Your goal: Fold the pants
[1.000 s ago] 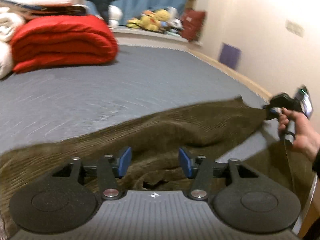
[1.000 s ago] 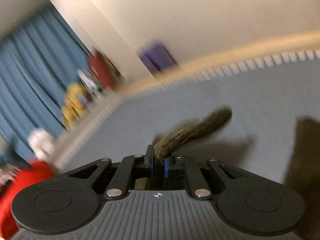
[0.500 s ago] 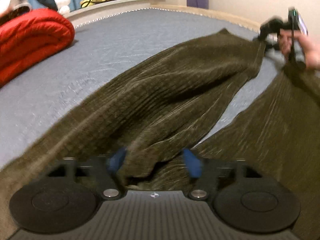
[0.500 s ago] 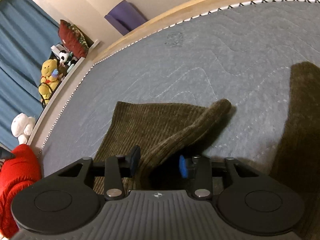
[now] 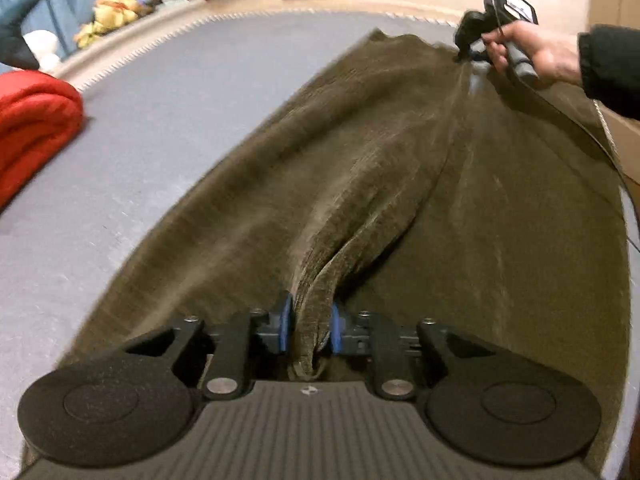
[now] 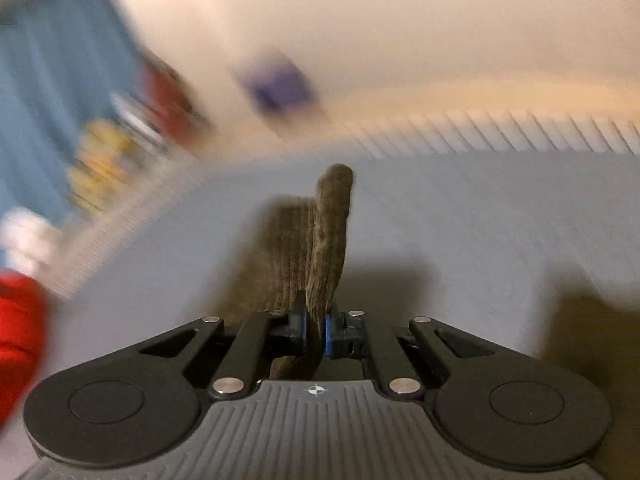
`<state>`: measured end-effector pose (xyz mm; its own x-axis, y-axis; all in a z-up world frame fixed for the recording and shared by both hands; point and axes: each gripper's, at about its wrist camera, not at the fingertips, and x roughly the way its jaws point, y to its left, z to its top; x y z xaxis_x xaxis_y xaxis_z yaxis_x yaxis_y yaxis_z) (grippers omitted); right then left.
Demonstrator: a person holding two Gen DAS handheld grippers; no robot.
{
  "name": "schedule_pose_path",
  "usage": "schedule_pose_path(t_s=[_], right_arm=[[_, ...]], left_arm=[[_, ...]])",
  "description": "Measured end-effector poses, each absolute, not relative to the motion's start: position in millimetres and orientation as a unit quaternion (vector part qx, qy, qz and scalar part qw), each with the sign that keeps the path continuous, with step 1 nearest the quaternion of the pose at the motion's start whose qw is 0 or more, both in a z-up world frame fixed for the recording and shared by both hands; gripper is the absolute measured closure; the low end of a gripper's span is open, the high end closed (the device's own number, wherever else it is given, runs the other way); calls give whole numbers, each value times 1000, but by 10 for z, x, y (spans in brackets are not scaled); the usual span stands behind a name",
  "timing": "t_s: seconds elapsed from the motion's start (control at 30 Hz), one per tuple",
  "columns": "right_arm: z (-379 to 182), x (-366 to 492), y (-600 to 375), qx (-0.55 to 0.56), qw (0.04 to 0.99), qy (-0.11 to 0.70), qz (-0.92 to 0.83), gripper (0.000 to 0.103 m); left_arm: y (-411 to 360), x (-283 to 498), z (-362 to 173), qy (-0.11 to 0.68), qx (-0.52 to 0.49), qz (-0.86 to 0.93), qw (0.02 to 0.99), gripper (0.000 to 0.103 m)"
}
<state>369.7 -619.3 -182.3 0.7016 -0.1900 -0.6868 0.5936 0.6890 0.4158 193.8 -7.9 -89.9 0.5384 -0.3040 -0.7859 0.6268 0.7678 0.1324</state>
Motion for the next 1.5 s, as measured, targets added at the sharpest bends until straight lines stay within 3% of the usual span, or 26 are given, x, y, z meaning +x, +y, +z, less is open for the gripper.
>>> schedule_pose_path(t_s=[0.07, 0.13, 0.17, 0.23, 0.27, 0.33, 0.4, 0.57, 0.7, 0.93, 1.17, 1.3, 1.43, 1.5], right_arm=[[-1855, 3633, -6288, 342, 861, 304, -223, 95], [-1655, 3596, -6257, 305, 875, 286, -244, 85], [-1575, 3550, -6249, 296, 882, 269, -251, 82], [-1464, 3463, -6271, 295, 886, 251, -255, 61], [-1431, 3432, -6278, 298, 886, 247, -256, 60], [-1365, 3382, -6286, 296, 887, 247, -253, 60], [-1261, 3306, -6281, 292, 893, 243, -243, 60], [-792, 3009, -6117, 282, 918, 206, -187, 60], [-209, 2707, -5781, 261, 945, 163, -112, 55], [580, 1938, -4819, 184, 971, 132, 76, 46], [682, 1290, -3928, 104, 957, 152, 224, 37], [501, 1136, -3427, 40, 947, 154, 278, 36], [162, 1190, -3104, 39, 937, 207, 280, 37], [129, 1243, -3028, 45, 932, 233, 273, 37]], left_arm=[[-59, 1911, -841, 390, 186, -271, 860, 62], [58, 1899, -700, 378, 132, -287, 870, 48], [117, 1906, -641, 372, 110, -291, 875, 48], [204, 1915, -561, 360, 74, -297, 881, 49], [229, 1935, -558, 354, 61, -294, 886, 52], [171, 2056, -626, 375, 43, -269, 886, 80], [129, 2156, -928, 440, 51, -224, 868, 84], [-89, 2016, -687, 406, 57, -188, 893, 83], [-65, 1740, -214, 352, 30, -171, 920, 57], [399, 1215, 234, 338, -32, -126, 932, 44], [1124, 865, 115, 352, 1, -43, 935, 44], [1556, 829, -189, 403, -15, -14, 915, 66], [1958, 813, -611, 499, -26, 14, 866, 66], [2088, 808, -602, 498, -56, 6, 865, 66]])
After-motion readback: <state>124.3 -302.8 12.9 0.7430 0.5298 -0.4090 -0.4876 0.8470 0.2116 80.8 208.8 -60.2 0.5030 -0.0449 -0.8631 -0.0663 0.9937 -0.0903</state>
